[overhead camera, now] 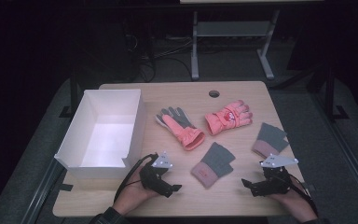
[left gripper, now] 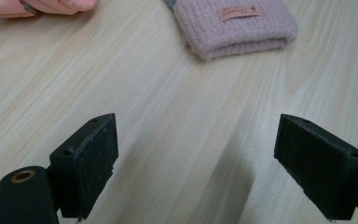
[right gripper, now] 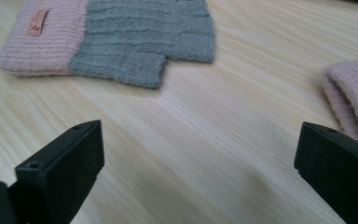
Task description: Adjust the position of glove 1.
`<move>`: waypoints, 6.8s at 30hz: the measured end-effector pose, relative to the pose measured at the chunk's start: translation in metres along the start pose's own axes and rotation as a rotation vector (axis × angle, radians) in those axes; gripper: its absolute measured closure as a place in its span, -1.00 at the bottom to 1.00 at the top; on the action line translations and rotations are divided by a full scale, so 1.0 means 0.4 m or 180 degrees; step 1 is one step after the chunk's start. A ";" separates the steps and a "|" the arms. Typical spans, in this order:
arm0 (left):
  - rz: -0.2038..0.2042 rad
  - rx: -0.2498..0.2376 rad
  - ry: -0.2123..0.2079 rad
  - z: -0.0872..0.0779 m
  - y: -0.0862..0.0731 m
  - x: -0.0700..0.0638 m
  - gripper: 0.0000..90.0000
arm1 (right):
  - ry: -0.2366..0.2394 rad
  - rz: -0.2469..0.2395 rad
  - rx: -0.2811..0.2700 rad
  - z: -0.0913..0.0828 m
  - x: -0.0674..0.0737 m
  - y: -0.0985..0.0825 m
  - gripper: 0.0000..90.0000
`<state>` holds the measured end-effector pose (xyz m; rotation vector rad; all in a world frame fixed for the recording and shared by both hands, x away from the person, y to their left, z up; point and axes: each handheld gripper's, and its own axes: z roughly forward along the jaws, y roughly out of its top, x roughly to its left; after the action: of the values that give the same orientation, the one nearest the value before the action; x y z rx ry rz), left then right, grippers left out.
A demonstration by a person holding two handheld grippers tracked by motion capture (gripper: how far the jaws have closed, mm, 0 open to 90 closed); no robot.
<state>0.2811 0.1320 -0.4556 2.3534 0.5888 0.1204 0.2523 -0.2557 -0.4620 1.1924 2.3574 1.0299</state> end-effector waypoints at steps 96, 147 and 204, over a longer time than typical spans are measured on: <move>-0.0102 0.0242 -0.0442 0.017 0.048 -0.036 0.99 | -0.0010 -0.0013 0.0000 0.001 -0.003 0.005 -0.97; 0.0121 0.0048 -0.0315 0.055 0.095 -0.058 -0.32 | 0.0126 0.0156 0.0048 -0.024 -0.007 0.030 -0.67; -0.0117 -0.0072 -0.0001 0.000 0.011 0.005 -0.70 | -0.0828 0.0796 0.0053 0.107 -0.318 0.146 1.00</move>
<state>0.2845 0.1301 -0.4529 2.3194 0.6271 0.1094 0.3869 -0.3135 -0.4560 1.5549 2.0590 0.8670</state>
